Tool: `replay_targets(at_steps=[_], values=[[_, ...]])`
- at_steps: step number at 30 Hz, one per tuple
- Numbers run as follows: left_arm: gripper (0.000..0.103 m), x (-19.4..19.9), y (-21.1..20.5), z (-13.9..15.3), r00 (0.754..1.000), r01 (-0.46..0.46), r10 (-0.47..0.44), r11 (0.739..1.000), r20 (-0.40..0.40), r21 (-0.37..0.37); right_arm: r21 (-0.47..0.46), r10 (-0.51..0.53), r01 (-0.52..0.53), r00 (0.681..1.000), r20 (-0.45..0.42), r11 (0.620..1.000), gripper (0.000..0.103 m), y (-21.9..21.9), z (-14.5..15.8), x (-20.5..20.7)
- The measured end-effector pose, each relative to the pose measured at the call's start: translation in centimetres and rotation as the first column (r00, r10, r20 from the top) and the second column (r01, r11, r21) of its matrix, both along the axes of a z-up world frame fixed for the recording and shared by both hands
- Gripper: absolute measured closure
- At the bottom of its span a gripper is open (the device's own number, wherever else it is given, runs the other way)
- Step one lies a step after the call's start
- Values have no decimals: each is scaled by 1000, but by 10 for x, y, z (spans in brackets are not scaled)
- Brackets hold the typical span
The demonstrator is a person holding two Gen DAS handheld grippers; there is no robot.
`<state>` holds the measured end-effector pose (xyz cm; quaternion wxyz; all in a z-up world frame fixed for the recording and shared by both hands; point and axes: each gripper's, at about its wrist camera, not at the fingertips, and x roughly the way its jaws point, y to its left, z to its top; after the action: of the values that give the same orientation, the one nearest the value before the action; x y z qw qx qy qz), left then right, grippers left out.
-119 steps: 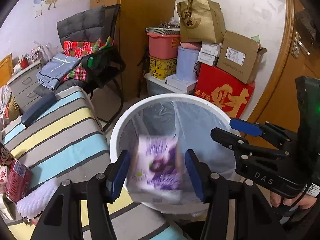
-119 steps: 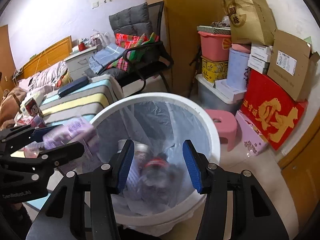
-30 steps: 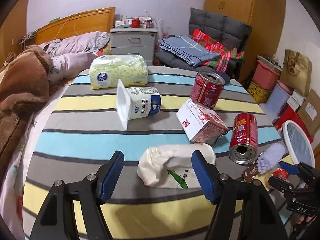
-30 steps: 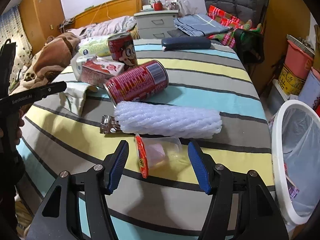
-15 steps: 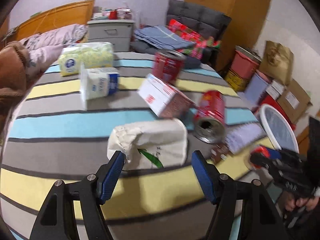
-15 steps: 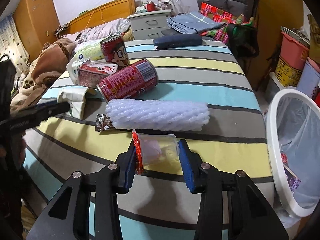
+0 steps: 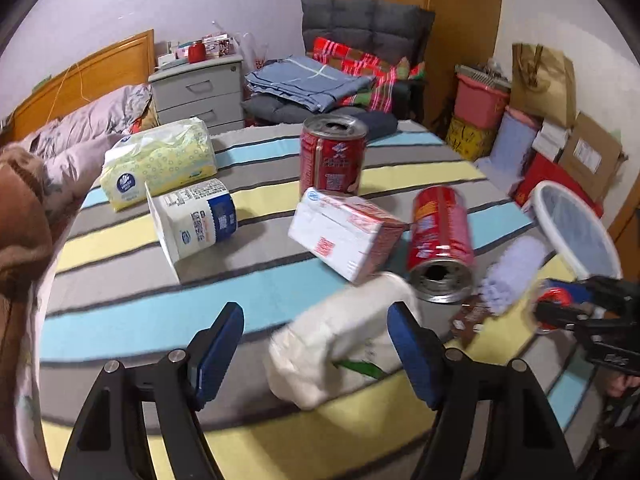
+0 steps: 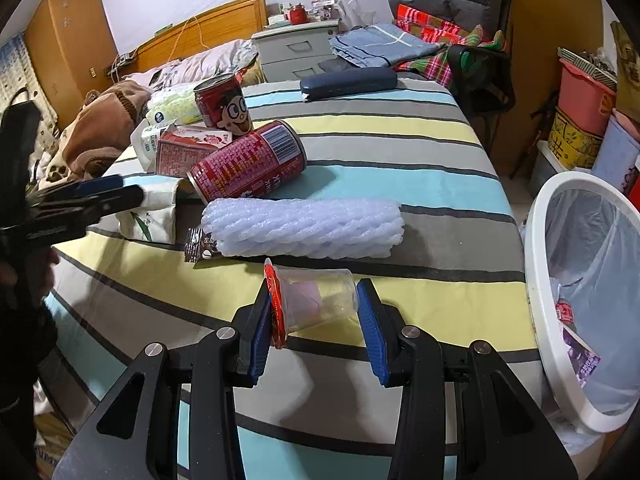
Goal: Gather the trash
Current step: 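Hold the plastic cup in the right tool while the left tool grasps the white tissue bag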
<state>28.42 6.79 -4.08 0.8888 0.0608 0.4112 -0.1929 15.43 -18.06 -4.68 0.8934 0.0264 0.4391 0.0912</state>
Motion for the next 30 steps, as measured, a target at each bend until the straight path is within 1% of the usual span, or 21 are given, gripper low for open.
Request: replay_targets(at_steps=[1,2,4,8,13,14,16,17,18,19,20,22,23,24,26,27,28,29,30], values=[[28,3,-1,-2,1000,10,-10,1000,-5,-2,0,0,0,1000,-1,1000,61,0,0,1],[28,7,-2,-6,999,32,-32,999,-26,-11,0,0,0,1000,-2,1000,61,0,0,0],[28,9,-6,-14,995,63,-63,998,-73,-4,0,0,0,1000,-5,1000,61,-1,-1,1],[28,-3,-16,-21,991,106,-104,994,-85,17,-4,3,-3,1000,-2,1000,61,-1,0,-1],[28,-25,-27,-21,980,157,-156,988,-123,3,-2,-1,1,1000,0,1000,61,-3,0,-2],[28,-31,-30,-20,977,174,-172,985,-124,6,-3,-2,2,1000,0,1000,61,-4,-1,-2],[28,-40,-35,-16,976,199,-197,980,-96,13,-5,-5,5,1000,0,1000,61,-6,-1,-2],[28,-40,-35,-13,979,192,-190,981,-72,21,-5,-9,9,1000,-1,1000,61,-7,-1,-2],[28,-38,-33,-11,986,161,-159,986,-46,33,-3,-12,12,1000,-2,1000,61,-8,-2,-1],[28,-34,-32,-11,989,140,-138,990,-48,33,-3,-13,13,1000,-3,1000,61,-8,-2,-1],[28,-28,-30,-12,991,121,-119,993,-65,17,-3,-15,15,1000,-4,1000,61,-8,-2,-1],[28,-20,-28,-13,990,116,-117,993,-79,-22,-6,-14,13,1000,-3,1000,61,-7,-2,-1],[28,-17,-29,-15,989,117,-119,993,-88,-27,-6,-11,11,1000,-2,1000,61,-6,-2,-1],[28,-14,-31,-18,988,110,-111,994,-104,-14,-7,-10,10,1000,-2,1000,61,-6,-1,-1],[30,-13,-35,-22,988,107,-105,994,-113,17,-11,-8,8,1000,-3,1000,61,-5,-2,-1],[33,-15,-37,-22,988,112,-108,993,-108,28,-12,-7,7,1000,-1,1000,61,-5,-2,-1],[42,-17,-38,-22,988,118,-114,993,-104,31,-12,-8,8,1000,1,1000,61,-5,-1,-2],[46,-19,-40,-21,987,128,-124,991,-105,28,-11,-8,8,1000,3,1000,61,-5,-1,-2],[47,-21,-43,-21,987,125,-121,991,-103,38,-10,-8,8,1000,3,1000,61,-6,-1,-1]])
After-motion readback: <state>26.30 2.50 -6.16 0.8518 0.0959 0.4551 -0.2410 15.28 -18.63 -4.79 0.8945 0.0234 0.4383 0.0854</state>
